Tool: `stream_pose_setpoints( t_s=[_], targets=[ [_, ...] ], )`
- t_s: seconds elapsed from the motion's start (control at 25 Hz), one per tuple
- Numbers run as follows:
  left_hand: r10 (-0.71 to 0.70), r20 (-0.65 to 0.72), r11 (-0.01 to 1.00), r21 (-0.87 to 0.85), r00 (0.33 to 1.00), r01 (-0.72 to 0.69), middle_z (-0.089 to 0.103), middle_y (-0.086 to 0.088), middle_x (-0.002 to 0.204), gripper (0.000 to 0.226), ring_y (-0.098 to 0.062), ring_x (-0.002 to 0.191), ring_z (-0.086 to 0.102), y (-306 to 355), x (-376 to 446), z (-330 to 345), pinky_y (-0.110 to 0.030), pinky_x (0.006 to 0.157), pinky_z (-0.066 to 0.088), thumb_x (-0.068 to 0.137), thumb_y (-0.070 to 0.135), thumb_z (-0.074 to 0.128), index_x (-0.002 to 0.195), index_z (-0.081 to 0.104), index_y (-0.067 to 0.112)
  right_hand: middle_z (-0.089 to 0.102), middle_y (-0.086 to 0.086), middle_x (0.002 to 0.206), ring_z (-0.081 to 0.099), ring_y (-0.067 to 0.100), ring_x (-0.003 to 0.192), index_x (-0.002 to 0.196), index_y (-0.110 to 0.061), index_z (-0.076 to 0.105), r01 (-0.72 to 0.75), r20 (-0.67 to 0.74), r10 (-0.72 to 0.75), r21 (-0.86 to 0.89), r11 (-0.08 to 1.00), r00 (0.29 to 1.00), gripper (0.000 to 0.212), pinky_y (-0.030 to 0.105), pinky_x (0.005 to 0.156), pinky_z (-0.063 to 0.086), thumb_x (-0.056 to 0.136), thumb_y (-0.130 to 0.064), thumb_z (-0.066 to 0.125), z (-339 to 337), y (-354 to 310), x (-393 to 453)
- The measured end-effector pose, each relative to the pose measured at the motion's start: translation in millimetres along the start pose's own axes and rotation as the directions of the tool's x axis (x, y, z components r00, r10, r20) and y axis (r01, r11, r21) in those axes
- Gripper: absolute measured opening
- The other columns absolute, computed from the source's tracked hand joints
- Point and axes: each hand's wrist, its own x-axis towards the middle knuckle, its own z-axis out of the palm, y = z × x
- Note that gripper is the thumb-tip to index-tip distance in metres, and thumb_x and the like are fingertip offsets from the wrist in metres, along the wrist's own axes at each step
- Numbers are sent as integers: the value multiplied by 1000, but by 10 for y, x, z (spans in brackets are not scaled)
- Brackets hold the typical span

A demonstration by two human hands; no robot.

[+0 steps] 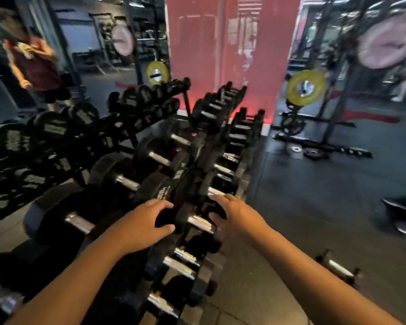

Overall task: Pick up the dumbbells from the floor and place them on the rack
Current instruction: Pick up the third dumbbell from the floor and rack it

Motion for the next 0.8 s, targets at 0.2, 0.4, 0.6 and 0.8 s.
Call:
stream_pose_setpoints(
  t_s=[0.2, 0.4, 0.6, 0.8],
  targets=[
    [283, 109, 956, 47, 953, -290, 47, 12, 148, 67, -14, 133, 49, 814, 755, 529, -34, 108, 41, 85, 54, 67, 145, 44, 36, 55, 2, 138, 55, 30, 122, 146, -32, 43, -217, -93, 210, -77, 973, 973, 55, 39, 94, 48, 95, -49, 52, -239, 791, -525],
    [477, 258, 854, 91, 840, -513, 44, 7, 153, 75, -14, 138, 44, 1963, 1581, 1199, -37, 112, 38, 85, 58, 67, 150, 38, 33, 49, 2, 147, 49, 26, 132, 152, -32, 36, -486, -176, 467, -88, 870, 867, 62, 38, 106, 41, 96, -58, 44, -520, 1886, -1048],
    [581, 315, 775, 69, 750, -629, 46, 8, 150, 75, -14, 135, 47, 3242, 2336, 1912, -42, 109, 41, 84, 61, 64, 149, 37, 34, 49, 2, 147, 50, 28, 130, 153, -32, 34, -645, -225, 619, -64, 761, 752, 61, 40, 105, 41, 97, -57, 42, -910, 3079, -1428],
    [632, 367, 712, 75, 683, -699, 45, 7, 152, 76, -18, 132, 49, 4307, 2926, 2585, -42, 105, 45, 85, 64, 62, 150, 36, 35, 50, 5, 144, 51, 31, 128, 153, -30, 33, -770, -206, 747, -53, 636, 632, 61, 42, 103, 42, 98, -56, 41, -1110, 4138, -1837]
  ],
)
